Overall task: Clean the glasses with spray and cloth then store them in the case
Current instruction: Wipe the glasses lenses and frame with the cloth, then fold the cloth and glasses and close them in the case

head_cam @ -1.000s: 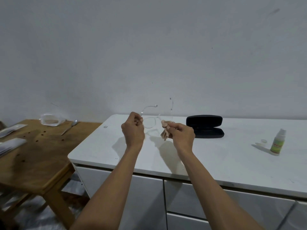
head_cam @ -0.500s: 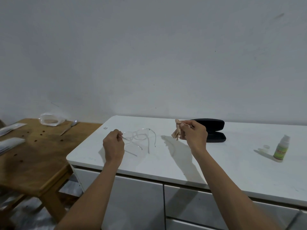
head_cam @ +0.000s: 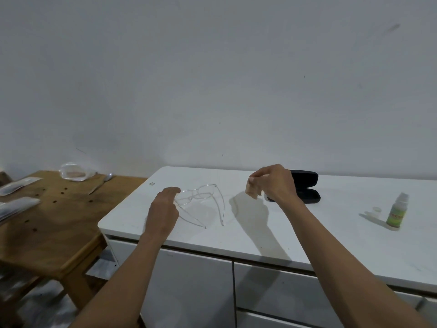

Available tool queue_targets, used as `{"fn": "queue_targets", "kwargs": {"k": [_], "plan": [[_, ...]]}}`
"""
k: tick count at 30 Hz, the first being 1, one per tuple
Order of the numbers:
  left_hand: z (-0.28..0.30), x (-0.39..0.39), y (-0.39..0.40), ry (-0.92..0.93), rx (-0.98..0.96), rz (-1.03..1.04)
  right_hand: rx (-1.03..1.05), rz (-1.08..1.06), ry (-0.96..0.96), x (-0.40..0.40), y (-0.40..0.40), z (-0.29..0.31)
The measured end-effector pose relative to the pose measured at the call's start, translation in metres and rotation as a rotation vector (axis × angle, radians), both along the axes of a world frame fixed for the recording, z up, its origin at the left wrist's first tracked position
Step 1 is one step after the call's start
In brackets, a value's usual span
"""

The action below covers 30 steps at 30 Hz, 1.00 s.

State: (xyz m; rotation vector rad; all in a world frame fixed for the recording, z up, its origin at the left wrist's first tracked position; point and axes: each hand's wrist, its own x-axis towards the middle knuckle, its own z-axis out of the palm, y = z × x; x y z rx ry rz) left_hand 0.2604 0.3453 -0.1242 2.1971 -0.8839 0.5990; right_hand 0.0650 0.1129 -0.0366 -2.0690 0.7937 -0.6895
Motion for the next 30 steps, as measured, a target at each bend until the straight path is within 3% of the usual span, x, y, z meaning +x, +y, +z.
{"fn": "queue_targets", "kwargs": {"k": [5, 9, 14, 16, 19, 24, 30], "plan": [[0.025, -0.013, -0.008, -0.146, -0.040, 0.062, -0.105, -0.041, 0.102, -0.012, -0.013, 0.016], [0.065, -0.047, -0.049, -0.193, -0.146, -0.093, -0.126, -0.037, 0.126, -0.025, -0.018, 0.030], [0.098, -0.111, -0.113, 0.310, 0.092, -0.347, -0.128, -0.080, 0.068, -0.038, -0.026, 0.045], [0.097, -0.129, -0.133, 0.395, 0.131, -0.393, -0.127, -0.096, 0.023, -0.045, -0.029, 0.049], [0.094, -0.143, -0.154, 0.418, 0.007, -0.440, -0.091, -0.087, -0.026, -0.056, -0.038, 0.051], [0.109, -0.149, -0.170, 0.624, -0.170, -0.510, -0.062, -0.144, -0.029, -0.075, -0.056, 0.054], [0.130, -0.156, -0.180, 0.801, -0.192, -0.637, -0.132, -0.253, 0.144, -0.087, -0.066, 0.047]]}}
